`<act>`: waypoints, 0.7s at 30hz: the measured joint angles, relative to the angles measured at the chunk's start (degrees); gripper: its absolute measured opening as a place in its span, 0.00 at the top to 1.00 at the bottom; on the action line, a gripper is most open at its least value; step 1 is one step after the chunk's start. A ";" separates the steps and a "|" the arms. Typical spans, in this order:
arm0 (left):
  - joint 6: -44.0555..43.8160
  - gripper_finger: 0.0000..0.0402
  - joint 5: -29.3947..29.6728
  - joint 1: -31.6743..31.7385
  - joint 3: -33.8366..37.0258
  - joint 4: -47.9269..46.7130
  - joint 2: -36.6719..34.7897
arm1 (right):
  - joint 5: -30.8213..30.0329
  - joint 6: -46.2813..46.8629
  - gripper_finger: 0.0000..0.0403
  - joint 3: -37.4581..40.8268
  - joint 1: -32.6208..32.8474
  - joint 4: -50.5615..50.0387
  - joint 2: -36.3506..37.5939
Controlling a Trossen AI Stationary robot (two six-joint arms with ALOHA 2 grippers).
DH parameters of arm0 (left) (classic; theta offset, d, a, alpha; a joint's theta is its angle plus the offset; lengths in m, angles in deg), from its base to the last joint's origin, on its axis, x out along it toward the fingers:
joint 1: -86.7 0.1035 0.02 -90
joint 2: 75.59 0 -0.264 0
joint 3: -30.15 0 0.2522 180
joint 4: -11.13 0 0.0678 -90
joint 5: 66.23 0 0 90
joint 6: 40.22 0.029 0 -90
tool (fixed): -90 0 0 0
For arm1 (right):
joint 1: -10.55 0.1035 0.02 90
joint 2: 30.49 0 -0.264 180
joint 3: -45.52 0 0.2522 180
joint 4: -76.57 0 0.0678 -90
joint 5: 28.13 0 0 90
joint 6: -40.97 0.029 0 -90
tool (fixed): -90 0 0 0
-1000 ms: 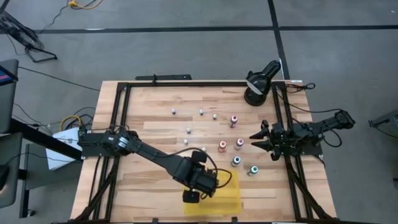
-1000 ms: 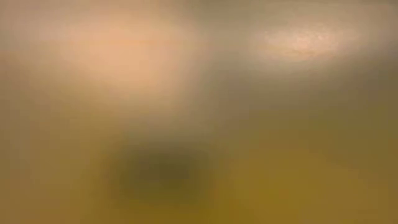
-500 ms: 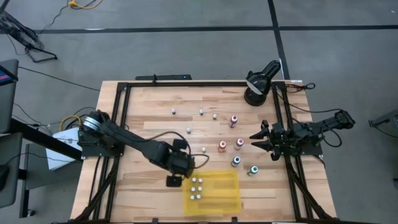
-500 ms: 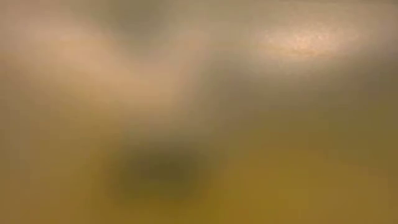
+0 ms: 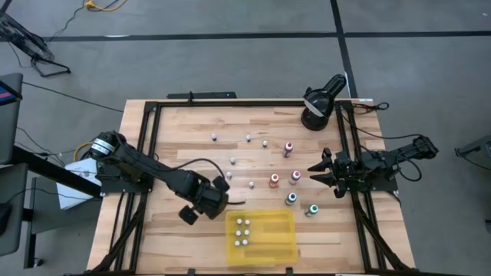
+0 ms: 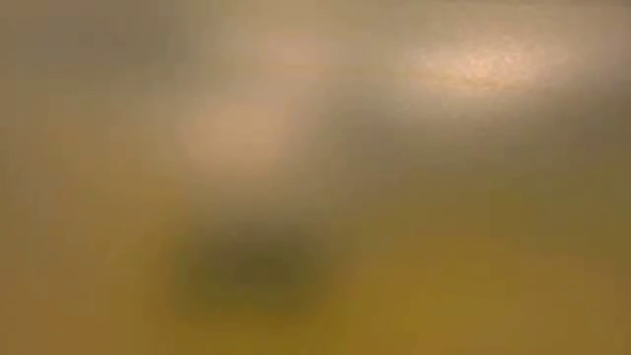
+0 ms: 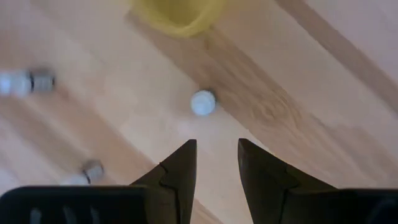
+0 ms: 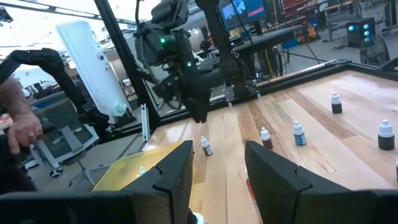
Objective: Pick & Place food coloring
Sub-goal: Put the small green food coloring bottle in the yellow bin
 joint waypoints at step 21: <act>3.92 0.73 -2.06 0.96 -0.32 5.83 5.01 | -0.02 0.00 0.66 0.00 -0.02 0.07 0.02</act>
